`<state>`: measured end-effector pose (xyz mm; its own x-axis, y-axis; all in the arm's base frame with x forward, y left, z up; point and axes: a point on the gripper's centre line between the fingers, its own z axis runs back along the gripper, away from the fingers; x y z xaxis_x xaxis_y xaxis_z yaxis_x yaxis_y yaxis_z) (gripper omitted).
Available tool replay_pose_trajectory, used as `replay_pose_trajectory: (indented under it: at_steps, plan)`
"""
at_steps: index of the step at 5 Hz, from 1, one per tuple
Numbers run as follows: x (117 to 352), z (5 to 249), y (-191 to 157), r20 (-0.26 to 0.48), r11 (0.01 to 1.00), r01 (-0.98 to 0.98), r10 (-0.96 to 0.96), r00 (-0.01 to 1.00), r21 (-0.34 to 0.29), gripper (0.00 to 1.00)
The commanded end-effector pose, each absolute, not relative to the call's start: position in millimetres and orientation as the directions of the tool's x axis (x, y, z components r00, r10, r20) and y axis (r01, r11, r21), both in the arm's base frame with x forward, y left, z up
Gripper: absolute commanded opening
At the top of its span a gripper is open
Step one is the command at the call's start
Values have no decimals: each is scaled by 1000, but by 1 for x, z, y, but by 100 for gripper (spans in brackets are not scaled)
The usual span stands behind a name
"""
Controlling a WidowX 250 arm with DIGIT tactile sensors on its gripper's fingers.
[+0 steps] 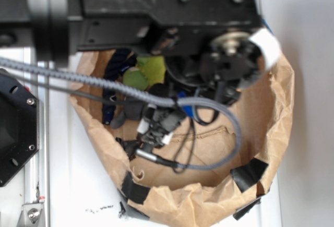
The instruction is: Grab the gray animal.
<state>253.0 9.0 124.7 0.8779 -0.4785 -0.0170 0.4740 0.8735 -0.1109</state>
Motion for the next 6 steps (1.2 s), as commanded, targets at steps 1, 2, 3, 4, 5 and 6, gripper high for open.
replay_pose_trajectory:
  at_steps: [1,2,3,4,5,6]
  plan:
    - [244,107,20,6,852,518,-519,855,-79,100]
    - [244,107,20,6,852,518,-519,855,-79,100]
    - [244,107,20,6,852,518,-519,855,-79,100]
    - [244,107,20,6,852,518,-519,855,-79,100]
    - [239,81,9,40,764,644,-643,765,-41,100]
    - [236,68,7,75,701,712,-709,701,-25,100]
